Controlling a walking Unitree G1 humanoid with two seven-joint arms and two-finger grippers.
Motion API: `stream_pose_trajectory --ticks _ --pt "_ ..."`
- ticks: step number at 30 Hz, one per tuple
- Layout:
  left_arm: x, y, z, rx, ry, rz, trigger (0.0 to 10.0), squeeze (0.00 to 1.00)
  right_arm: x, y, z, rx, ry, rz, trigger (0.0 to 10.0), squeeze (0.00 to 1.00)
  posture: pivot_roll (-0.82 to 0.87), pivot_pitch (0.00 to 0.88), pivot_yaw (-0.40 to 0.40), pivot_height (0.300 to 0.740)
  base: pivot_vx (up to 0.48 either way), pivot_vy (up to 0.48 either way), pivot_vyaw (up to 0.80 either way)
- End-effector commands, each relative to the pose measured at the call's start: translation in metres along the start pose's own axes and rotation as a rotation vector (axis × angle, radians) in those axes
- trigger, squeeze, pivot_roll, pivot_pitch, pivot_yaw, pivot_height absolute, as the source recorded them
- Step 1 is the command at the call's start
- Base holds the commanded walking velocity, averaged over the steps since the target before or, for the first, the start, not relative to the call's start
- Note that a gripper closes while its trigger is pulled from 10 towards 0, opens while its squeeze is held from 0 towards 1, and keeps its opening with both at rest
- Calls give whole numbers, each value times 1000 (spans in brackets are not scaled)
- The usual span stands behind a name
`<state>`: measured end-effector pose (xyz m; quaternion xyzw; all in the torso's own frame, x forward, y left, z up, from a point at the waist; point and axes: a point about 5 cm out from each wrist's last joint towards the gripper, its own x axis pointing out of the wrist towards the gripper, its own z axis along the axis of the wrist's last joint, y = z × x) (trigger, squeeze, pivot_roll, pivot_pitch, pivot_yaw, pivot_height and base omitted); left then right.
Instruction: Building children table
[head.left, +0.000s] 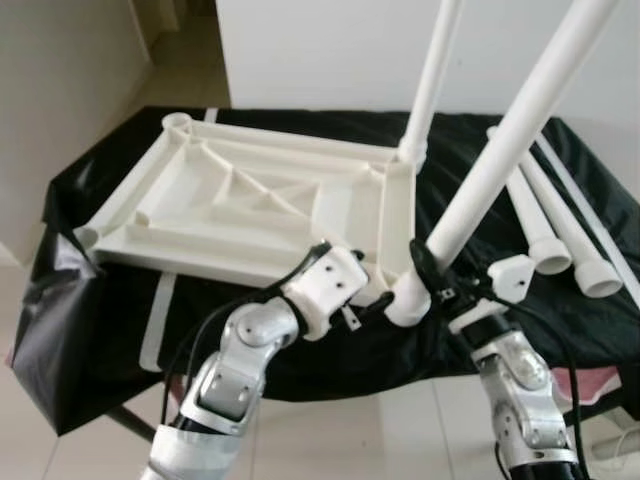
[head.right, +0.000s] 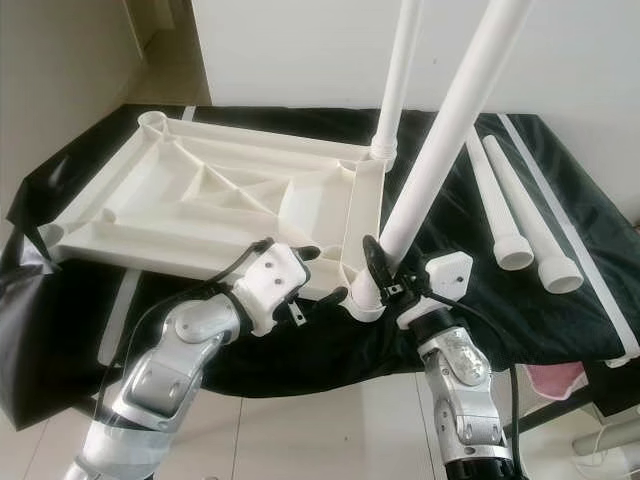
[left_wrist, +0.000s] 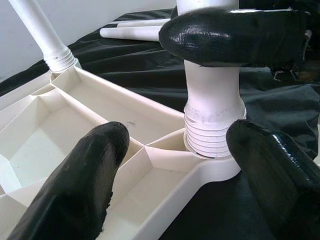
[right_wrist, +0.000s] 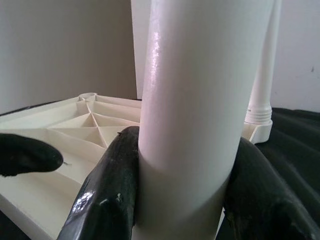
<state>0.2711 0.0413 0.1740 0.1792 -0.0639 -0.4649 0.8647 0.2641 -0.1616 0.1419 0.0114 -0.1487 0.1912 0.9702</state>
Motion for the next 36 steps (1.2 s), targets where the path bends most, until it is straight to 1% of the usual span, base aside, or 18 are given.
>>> stream_pose_trajectory --ticks 1,8,11,12,13,14,16,17,19,22,24,27,29,30,32,34,35,36 --pt "-1 2 2 9 4 71 10000 0 -23 14 -44 -89 274 124 10000 0 -19 81 -29 740 0 0 0" --pt "-2 1 2 7 5 73 10000 0 -24 13 -46 -89 282 120 10000 0 -18 82 -30 740 0 0 0" --pt "-2 1 2 7 5 74 10000 0 -23 11 -46 -46 281 94 10000 0 -17 82 -32 740 0 0 0" --pt "-2 2 2 7 5 74 10000 0 -20 6 -43 27 259 44 10000 0 -17 81 -31 740 0 0 0" --pt "-2 2 2 7 5 74 10000 0 -20 6 -43 27 259 44 10000 0 -17 81 -31 740 0 0 0" --pt "-2 2 2 7 4 74 10000 0 -17 1 -39 113 232 -8 10000 0 -18 81 -30 740 0 0 0" --pt "-2 2 2 7 4 74 10000 0 -13 -5 -33 219 187 -65 10000 0 -18 82 -28 740 0 0 0" --pt "-2 2 2 7 4 74 10000 0 -13 -5 -33 219 187 -65 10000 0 -18 82 -28 740 0 0 0" --pt "-2 2 2 9 5 72 10000 0 -9 -14 -24 318 122 -124 10000 0 -18 80 -27 740 0 0 0" --pt "-2 2 2 9 5 71 10000 0 -7 -17 -21 354 98 -147 10000 0 -18 80 -27 740 0 0 0" --pt "-2 2 2 10 6 71 10000 0 -3 -27 -13 450 33 -209 10000 0 -17 79 -25 740 0 0 0" --pt "-3 3 2 9 7 71 10000 0 0 -30 -7 491 -4 -232 10000 0 -16 79 -25 740 0 0 0" --pt "-3 3 2 9 7 71 10000 0 0 -30 -6 494 -8 -233 10000 0 -16 79 -25 740 0 0 0" --pt "-3 3 2 10 7 71 10000 0 3 -28 -1 481 -26 -201 10000 0 -15 78 -23 740 0 0 0" --pt "-3 3 2 10 7 71 10000 0 3 -28 -1 481 -26 -201 10000 0 -15 78 -23 740 0 0 0" --pt "-3 3 2 11 8 71 10000 0 5 -25 5 457 -37 -164 10000 0 -15 79 -23 740 0 0 0" --pt "-3 3 2 12 7 71 10000 0 7 -19 11 420 -52 -108 10000 0 -14 78 -22 740 0 0 0" --pt "-3 3 2 12 7 71 10000 0 7 -19 11 420 -52 -108 10000 0 -14 78 -22 740 0 0 0"
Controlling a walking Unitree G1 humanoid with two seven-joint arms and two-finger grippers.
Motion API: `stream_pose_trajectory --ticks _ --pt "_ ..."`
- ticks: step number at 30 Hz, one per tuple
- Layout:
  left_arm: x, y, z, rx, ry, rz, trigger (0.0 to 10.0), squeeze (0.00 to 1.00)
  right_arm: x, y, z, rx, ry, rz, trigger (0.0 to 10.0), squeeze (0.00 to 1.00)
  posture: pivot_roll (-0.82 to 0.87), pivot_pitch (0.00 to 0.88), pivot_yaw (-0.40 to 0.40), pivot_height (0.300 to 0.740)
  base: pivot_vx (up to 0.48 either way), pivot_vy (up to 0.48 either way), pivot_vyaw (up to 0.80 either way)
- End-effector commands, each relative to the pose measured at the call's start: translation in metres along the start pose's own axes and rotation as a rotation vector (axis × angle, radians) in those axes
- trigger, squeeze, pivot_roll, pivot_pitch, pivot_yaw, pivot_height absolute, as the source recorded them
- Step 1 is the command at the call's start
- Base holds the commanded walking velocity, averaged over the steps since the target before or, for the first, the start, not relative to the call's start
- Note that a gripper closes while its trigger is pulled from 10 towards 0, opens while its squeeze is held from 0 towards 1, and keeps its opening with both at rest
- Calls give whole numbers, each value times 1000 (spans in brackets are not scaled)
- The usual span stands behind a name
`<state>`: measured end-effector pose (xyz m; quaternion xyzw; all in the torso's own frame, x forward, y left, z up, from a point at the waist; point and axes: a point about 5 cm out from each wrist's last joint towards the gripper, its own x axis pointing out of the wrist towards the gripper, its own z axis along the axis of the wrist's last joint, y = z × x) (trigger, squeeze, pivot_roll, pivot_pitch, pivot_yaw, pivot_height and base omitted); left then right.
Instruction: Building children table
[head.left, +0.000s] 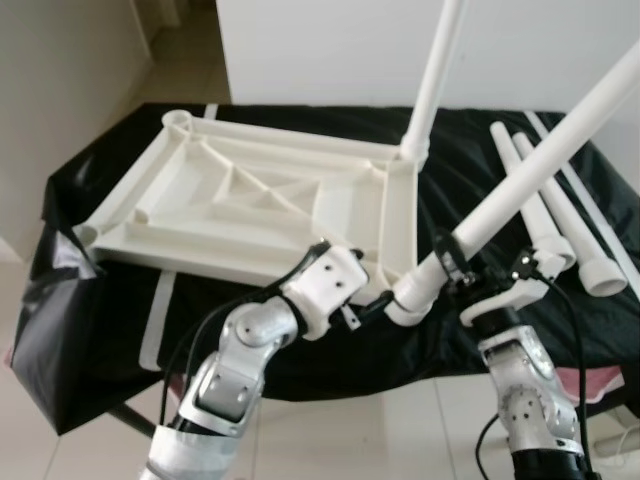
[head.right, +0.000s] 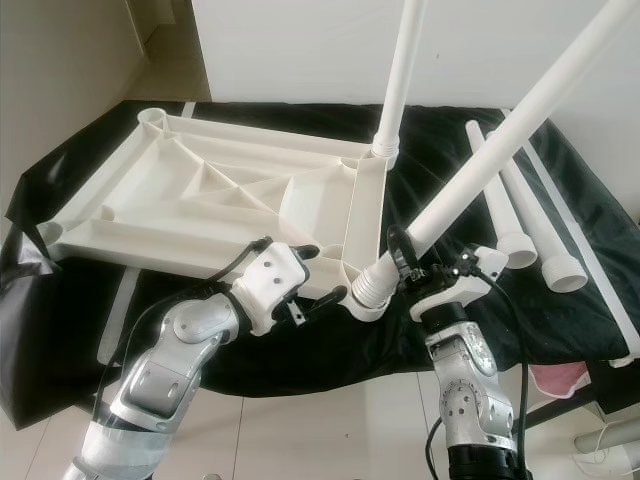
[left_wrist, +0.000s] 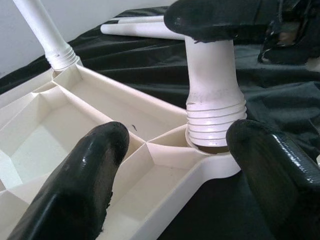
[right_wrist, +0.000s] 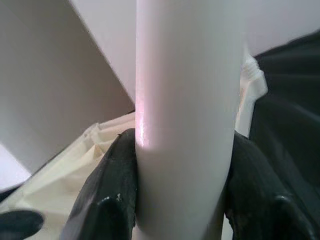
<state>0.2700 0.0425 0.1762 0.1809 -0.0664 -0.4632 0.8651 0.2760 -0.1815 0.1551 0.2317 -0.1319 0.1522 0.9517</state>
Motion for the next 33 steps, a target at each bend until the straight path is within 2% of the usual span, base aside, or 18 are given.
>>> stream_pose_trajectory --ticks 1,11,13,17,20,23,25,27,33 --pt "-1 3 0 7 9 67 10000 0 1 9 2 -22 9 68 10000 0 -14 79 -22 740 0 0 0" --pt "0 3 -1 8 12 67 10000 0 10 16 23 -48 -25 152 10000 0 -14 74 -24 740 0 0 0" --pt "0 3 -1 8 12 67 10000 0 10 16 23 -48 -25 152 10000 0 -14 74 -24 740 0 0 0" --pt "0 4 -2 12 17 78 10000 0 2 5 8 -155 61 159 10000 0 -16 70 -25 740 0 0 0" --pt "0 6 -4 15 30 92 10000 0 2 0 7 -149 57 121 10000 0 -14 68 -26 740 0 0 0" --pt "1 11 -12 27 85 127 10000 0 5 -2 14 -118 20 79 10000 0 -14 65 -27 740 0 0 0" --pt "1 21 -25 28 179 180 10000 0 9 -4 22 -116 -18 45 10000 0 -14 63 -27 740 0 0 0" --pt "1 21 -25 28 179 180 10000 0 9 -4 22 -116 -18 45 10000 0 -14 63 -27 740 0 0 0" --pt "3 47 -42 -34 321 380 10000 0 17 -4 40 -129 -104 10 10000 0 -19 52 -24 740 0 0 0"
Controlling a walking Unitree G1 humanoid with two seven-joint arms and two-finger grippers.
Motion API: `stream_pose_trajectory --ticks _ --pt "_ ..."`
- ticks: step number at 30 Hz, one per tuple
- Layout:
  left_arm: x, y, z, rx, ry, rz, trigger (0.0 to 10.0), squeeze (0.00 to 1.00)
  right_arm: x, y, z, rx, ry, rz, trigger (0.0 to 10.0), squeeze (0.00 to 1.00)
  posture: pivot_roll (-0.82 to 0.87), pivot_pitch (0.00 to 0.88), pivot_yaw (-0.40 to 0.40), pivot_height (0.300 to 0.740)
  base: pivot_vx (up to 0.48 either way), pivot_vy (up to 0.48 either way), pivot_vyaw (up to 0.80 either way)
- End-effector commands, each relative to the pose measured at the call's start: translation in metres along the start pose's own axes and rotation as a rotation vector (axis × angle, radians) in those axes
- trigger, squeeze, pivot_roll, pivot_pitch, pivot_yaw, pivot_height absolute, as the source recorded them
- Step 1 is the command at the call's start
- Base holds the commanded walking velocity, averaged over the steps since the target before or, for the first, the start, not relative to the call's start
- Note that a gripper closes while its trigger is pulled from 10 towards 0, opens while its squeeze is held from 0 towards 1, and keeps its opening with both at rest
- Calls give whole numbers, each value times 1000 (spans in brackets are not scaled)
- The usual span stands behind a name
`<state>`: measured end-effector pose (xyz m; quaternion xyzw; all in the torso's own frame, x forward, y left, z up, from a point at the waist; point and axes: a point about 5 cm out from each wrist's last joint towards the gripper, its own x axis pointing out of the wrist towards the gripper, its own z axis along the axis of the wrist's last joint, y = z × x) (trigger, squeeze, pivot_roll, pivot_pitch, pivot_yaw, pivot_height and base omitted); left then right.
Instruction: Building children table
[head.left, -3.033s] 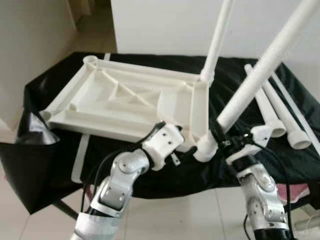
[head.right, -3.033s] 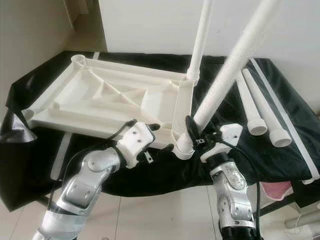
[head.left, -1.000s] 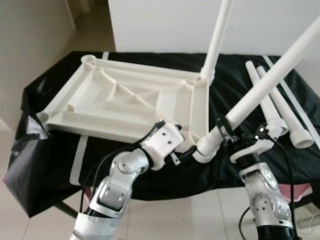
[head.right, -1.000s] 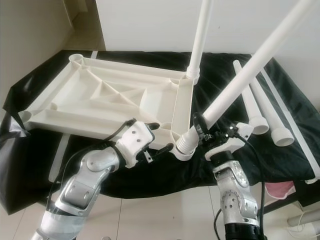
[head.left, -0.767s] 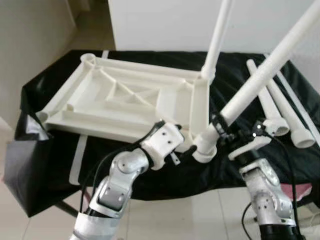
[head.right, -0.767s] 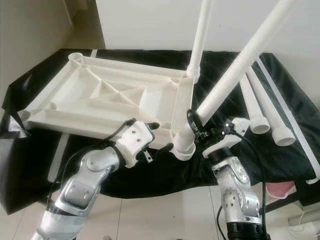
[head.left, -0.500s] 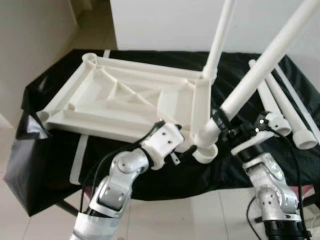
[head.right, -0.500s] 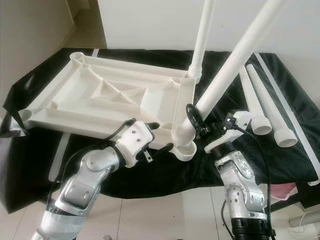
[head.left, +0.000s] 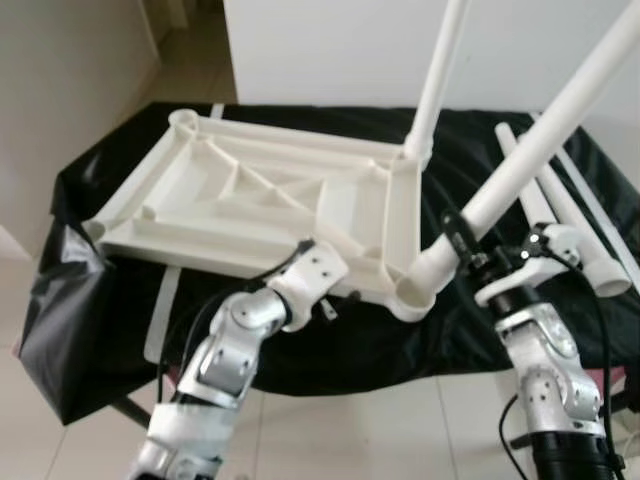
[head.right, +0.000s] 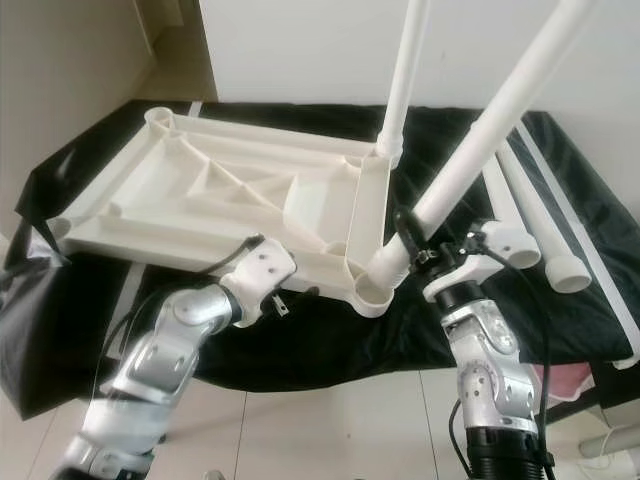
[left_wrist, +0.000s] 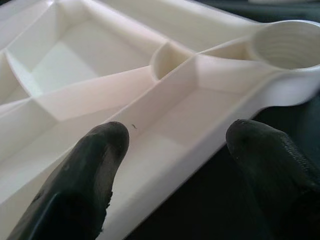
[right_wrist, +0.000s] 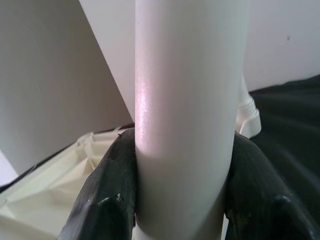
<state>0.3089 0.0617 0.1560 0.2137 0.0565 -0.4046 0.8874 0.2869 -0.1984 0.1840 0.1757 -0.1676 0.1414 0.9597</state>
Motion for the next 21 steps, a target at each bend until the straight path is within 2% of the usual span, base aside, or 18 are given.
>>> stream_pose_trajectory --ticks 1,6,12,16,17,18,21 --pt "0 19 -9 -26 65 329 10000 0 3 2 11 -9 -56 2 10000 0 -21 51 -24 740 0 0 0" --pt "1 26 -16 -50 116 372 10000 0 3 6 12 -39 -42 25 10000 0 -28 46 -20 740 0 0 0" --pt "-1 30 -30 -51 201 373 10000 0 2 9 4 -112 33 45 10000 0 -31 40 -20 740 0 0 0" --pt "-2 32 -31 -68 205 357 10000 0 3 12 2 -150 63 79 10000 0 -30 34 -19 740 0 0 0" --pt "-2 33 -29 -105 195 341 10000 0 3 16 -1 -209 97 134 10000 0 -29 32 -18 740 0 0 0" --pt "-2 34 -28 -119 187 331 10000 0 2 18 -3 -229 113 166 10000 0 -30 28 -17 740 0 0 0" --pt "-1 34 -25 -128 171 316 10000 0 2 19 -7 -238 141 205 10000 0 -29 25 -18 740 0 0 0"
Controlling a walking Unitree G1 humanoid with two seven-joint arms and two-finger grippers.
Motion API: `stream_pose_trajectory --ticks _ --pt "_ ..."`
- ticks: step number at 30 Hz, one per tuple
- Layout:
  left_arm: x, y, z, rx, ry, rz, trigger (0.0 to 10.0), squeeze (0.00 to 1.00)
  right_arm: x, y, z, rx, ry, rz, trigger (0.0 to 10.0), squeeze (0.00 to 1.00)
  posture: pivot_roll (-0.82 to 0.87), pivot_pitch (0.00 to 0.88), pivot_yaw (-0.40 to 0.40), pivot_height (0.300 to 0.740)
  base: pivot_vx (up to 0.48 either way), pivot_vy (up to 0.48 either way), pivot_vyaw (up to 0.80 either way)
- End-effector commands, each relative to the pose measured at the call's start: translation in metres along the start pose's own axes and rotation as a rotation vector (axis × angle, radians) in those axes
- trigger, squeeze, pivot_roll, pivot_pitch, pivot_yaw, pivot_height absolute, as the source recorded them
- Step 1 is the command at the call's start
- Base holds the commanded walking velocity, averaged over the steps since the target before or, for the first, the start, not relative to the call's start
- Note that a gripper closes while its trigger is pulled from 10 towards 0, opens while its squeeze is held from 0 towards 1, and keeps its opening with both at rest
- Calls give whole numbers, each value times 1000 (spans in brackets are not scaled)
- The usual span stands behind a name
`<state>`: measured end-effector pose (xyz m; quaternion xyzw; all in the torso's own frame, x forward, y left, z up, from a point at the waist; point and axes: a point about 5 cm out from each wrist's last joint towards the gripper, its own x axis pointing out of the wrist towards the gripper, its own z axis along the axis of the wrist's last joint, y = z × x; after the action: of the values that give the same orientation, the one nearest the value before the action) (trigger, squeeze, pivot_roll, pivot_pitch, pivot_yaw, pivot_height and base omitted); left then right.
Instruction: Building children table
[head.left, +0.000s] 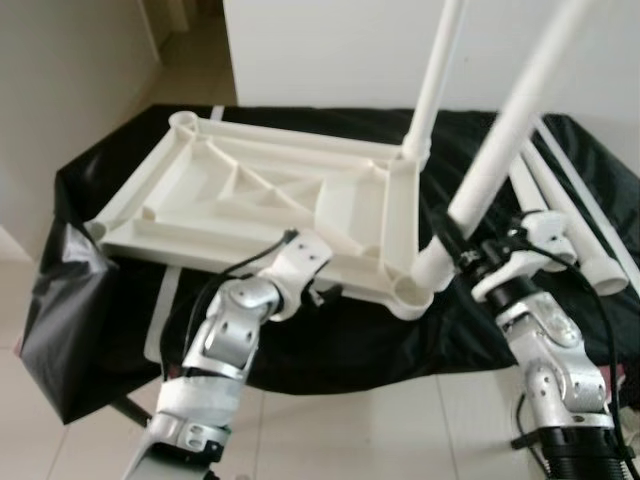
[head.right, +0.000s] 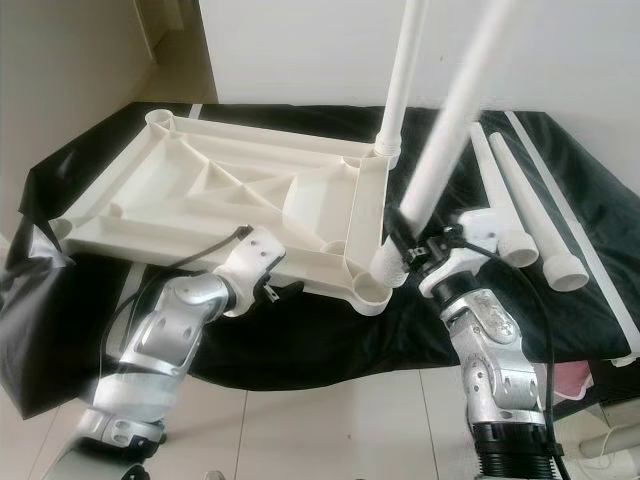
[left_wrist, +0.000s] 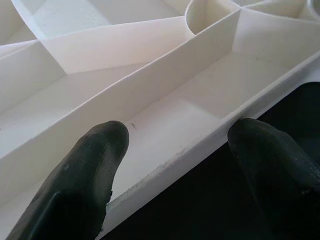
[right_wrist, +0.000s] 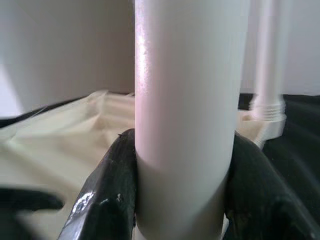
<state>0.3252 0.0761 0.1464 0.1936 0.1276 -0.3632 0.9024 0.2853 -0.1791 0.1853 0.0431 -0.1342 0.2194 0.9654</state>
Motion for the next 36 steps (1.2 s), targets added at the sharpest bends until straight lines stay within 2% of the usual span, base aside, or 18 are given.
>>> stream_pose_trajectory --ticks 1,6,7,8,9,13,19,30,36 --pt "-3 18 -8 -40 33 263 10000 0 -1 1 -1 -17 9 24 10000 0 -29 25 -18 740 0 0 0" --pt "-1 13 4 -52 -29 209 10000 0 0 0 -6 -25 39 137 10000 0 -26 20 -15 740 0 0 0" --pt "-1 11 5 -52 -37 198 10000 0 -1 -1 -8 -33 44 160 9373 0 -25 20 -12 740 0 0 0" --pt "-2 10 6 -53 -42 190 10000 0 -2 -2 -8 -38 47 174 9373 0 -25 20 -12 740 0 0 0" --pt "-2 8 7 -46 -50 179 10000 0 -1 -6 -11 -49 66 161 10000 0 -21 25 -10 740 0 0 0" --pt "-3 5 12 -40 -73 151 10000 0 0 -18 -12 -85 73 129 10000 0 -17 34 0 740 0 0 0" --pt "-3 4 14 -45 -84 139 10000 0 -2 -19 -16 -115 85 163 10000 0 -12 40 5 740 0 0 0" --pt "-3 4 19 -38 -101 126 10000 0 -7 -25 -29 -260 5 134 10000 0 -7 49 27 740 0 0 0" --pt "-4 2 20 -38 -106 122 10000 0 -13 -29 -36 -283 10 117 10000 0 -4 49 33 740 0 0 0"
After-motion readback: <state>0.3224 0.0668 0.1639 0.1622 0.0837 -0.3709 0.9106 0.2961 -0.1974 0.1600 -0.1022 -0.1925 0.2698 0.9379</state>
